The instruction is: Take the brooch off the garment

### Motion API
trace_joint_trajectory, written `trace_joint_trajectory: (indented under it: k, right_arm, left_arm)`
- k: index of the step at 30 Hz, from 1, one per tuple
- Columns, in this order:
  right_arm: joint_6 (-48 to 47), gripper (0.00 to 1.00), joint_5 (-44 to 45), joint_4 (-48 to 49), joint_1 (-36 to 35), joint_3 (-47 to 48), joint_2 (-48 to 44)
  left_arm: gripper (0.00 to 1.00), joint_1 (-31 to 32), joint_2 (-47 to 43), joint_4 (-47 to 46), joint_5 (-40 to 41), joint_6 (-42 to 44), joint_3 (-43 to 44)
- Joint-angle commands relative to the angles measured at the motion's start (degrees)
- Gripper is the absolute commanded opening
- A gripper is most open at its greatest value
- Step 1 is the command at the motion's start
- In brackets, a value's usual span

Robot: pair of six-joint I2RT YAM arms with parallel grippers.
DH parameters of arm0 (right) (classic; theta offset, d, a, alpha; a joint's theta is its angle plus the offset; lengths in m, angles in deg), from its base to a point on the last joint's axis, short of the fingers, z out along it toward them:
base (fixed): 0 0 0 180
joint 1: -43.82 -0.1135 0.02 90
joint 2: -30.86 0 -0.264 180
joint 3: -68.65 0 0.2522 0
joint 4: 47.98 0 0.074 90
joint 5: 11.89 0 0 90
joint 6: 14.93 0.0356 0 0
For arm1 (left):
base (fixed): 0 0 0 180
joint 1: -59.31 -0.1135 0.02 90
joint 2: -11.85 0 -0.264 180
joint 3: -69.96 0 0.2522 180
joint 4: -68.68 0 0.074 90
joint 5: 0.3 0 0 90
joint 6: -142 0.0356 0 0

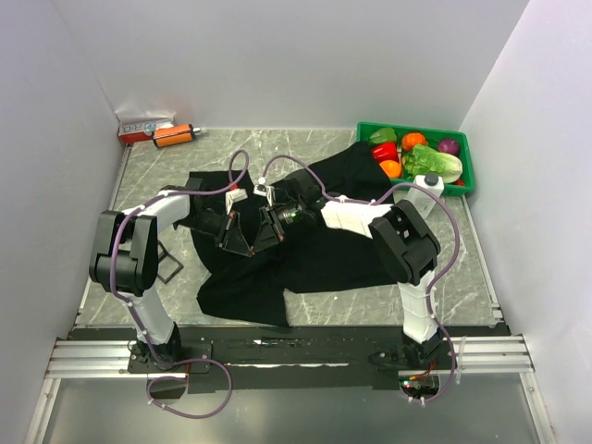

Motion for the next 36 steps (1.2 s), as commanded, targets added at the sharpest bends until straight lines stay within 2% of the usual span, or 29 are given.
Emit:
trace_joint_trajectory:
  k: [1,16,19,20,22,25,29,34,36]
  right_arm:
    - [0.2,0.33,-2.3,2.2,0.0,-1.0,0.0]
    - [2.3,0.36,-2.8,4.3,1.6,-2.8,-0.9]
    - [7.3,0.40,-5.2,12.2,3.1,-5.4,-2.5]
    - [12.2,0.40,-7.0,17.7,3.6,-6.4,-2.7]
    - [14.6,0.41,-8.5,20.0,4.2,-7.5,-3.6]
    - [12.1,0.41,-9.7,16.0,4.7,-6.3,-3.9]
    - [9.9,0.42,-7.6,15.6,5.7,-6.5,-5.0]
    - [-3.2,0.42,-3.9,4.2,6.0,-3.4,-8.4]
    - [-5.4,0.42,-3.6,2.0,6.0,-1.4,-8.5]
  left_arm:
    - [0.01,0.0,-2.8,-0.7,-3.4,0.5,0.4]
    - [0.01,-0.2,-3.2,-1.9,-2.3,0.1,-0.2]
    - [0.01,-0.2,-3.6,-1.5,-2.3,0.5,-0.2]
    - [0.01,-0.2,-3.8,-1.3,-2.2,0.6,-0.3]
    - [0.01,-0.2,-4.0,-1.0,-2.0,1.0,-0.2]
    - [0.01,-0.2,-4.1,-0.5,-1.8,1.5,-0.3]
    - [0.01,-0.2,-4.4,0.0,-1.2,1.9,0.2]
    - [0.01,-0.2,-5.6,0.1,0.6,2.4,1.4]
    - [0.01,-0.2,-6.0,0.2,1.3,2.5,2.0]
